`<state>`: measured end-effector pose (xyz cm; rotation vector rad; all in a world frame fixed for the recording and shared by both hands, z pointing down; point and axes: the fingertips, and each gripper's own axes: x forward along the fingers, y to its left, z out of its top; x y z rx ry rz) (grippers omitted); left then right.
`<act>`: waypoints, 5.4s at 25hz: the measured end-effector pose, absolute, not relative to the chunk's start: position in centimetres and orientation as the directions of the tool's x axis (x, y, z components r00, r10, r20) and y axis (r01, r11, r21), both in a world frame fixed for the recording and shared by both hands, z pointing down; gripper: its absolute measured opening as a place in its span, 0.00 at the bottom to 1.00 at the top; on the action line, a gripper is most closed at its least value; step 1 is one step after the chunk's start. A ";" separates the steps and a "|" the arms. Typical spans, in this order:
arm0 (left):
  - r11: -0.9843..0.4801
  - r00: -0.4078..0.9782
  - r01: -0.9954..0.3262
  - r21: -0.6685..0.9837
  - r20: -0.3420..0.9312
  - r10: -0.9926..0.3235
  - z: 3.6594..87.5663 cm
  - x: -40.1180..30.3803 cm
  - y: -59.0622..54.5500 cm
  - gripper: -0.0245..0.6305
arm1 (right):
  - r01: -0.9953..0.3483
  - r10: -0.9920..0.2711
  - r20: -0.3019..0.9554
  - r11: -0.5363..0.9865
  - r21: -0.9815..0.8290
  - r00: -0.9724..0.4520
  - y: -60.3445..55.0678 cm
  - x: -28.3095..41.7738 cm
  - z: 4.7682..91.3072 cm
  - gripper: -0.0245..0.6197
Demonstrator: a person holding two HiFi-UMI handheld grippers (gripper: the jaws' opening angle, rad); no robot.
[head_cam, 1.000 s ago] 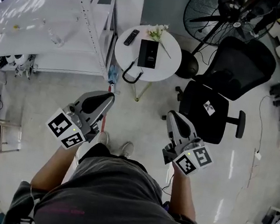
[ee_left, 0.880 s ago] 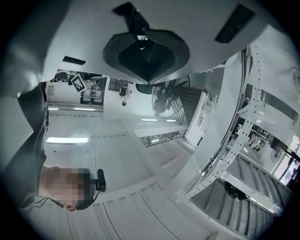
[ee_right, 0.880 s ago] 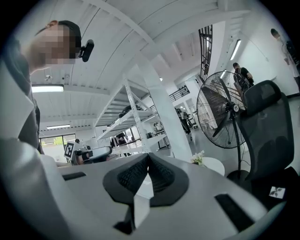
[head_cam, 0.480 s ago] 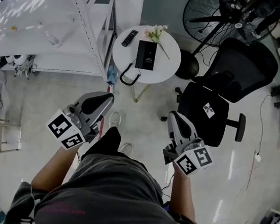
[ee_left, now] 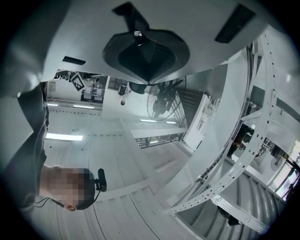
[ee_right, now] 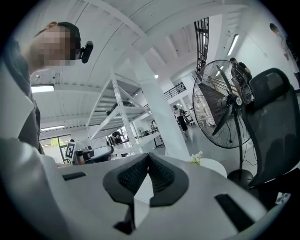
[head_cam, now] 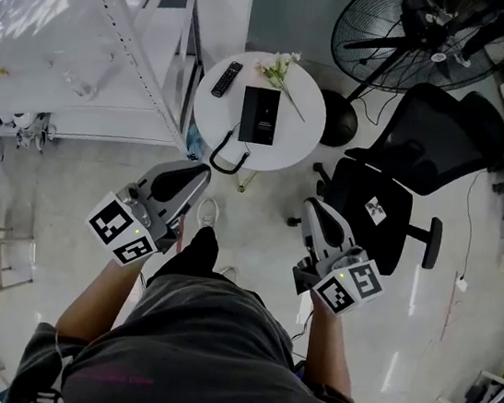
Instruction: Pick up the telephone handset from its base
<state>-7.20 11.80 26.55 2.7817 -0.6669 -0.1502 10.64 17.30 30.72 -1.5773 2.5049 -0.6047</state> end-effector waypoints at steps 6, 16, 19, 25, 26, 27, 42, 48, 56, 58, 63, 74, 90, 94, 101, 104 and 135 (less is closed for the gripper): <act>-0.860 0.902 -0.406 0.311 -0.015 -0.431 27.7 -7.4 4.2 0.06 | -0.844 -0.891 0.130 0.354 -0.402 -0.436 9.9 10.0 31.2 0.06; -0.873 0.926 -0.358 0.332 0.003 -0.378 29.1 -8.7 -5.9 0.06 | -0.862 -0.903 0.162 0.307 -0.404 -0.397 0.4 8.0 31.9 0.06; -0.875 0.931 -0.348 0.338 0.010 -0.366 29.6 -8.9 -7.9 0.06 | -0.866 -0.907 0.170 0.293 -0.405 -0.386 -1.5 7.5 32.2 0.06; -0.861 0.929 -0.355 0.364 0.036 -0.368 31.5 -8.9 -10.4 0.06 | -0.868 -0.902 0.194 0.283 -0.409 -0.386 -3.9 7.2 33.1 0.06; -0.857 0.929 -0.358 0.371 0.045 -0.368 32.1 -8.8 -10.6 0.06 | -0.868 -0.901 0.198 0.282 -0.410 -0.386 -4.2 7.2 33.4 0.06; -0.854 0.929 -0.359 0.378 0.052 -0.367 32.6 -8.6 -10.8 0.06 | -0.868 -0.900 0.202 0.280 -0.411 -0.386 -4.4 7.2 33.7 0.06; -0.776 0.899 -0.437 0.454 0.216 -0.380 44.6 -3.0 -15.2 0.06 | -0.855 -0.852 0.285 0.300 -0.422 -0.440 -10.2 11.7 40.3 0.06; -0.720 0.866 -0.499 0.482 0.285 -0.410 50.0 -1.5 -16.5 0.06 | -0.837 -0.810 0.330 0.319 -0.445 -0.485 -11.3 13.5 43.3 0.06; -0.665 0.848 -0.529 0.527 0.334 -0.411 57.7 -0.3 -17.2 0.06 | -0.819 -0.763 0.375 0.337 -0.464 -0.526 -11.8 14.4 48.0 0.06; -0.655 0.844 -0.536 0.533 0.344 -0.412 59.2 -0.2 -17.4 0.08 | -0.819 -0.755 0.387 0.335 -0.467 -0.529 -11.6 14.7 49.0 0.06; -0.631 0.840 -0.541 0.556 0.383 -0.383 62.7 0.3 -17.5 0.17 | -0.815 -0.735 0.413 0.327 -0.479 -0.538 -10.9 15.0 50.8 0.06; -0.600 0.866 -0.495 0.628 0.414 -0.282 67.5 2.7 -17.7 0.28 | -0.813 -0.718 0.448 0.288 -0.505 -0.533 -9.9 16.2 53.6 0.06; -0.514 0.912 -0.410 0.754 0.339 -0.231 67.8 3.3 -17.3 0.19 | -0.804 -0.711 0.451 0.276 -0.528 -0.540 -9.8 16.1 53.7 0.06; -0.514 0.924 -0.382 0.768 0.308 -0.227 67.3 3.1 -17.1 0.17 | -0.803 -0.708 0.453 0.276 -0.527 -0.541 -9.8 15.9 53.6 0.06; -0.551 0.936 -0.352 0.757 0.277 -0.217 65.3 2.9 -17.0 0.16 | -0.804 -0.714 0.446 0.281 -0.524 -0.540 -10.0 15.3 53.2 0.06; -0.572 0.939 -0.344 0.745 0.262 -0.223 63.3 2.4 -17.1 0.16 | -0.808 -0.729 0.430 0.287 -0.514 -0.532 -10.3 15.3 52.2 0.06; -0.802 0.924 -0.334 0.496 0.004 -0.382 33.3 -2.4 -19.0 0.16 | -0.841 -0.862 0.153 0.407 -0.357 -0.483 -15.6 14.9 33.5 0.06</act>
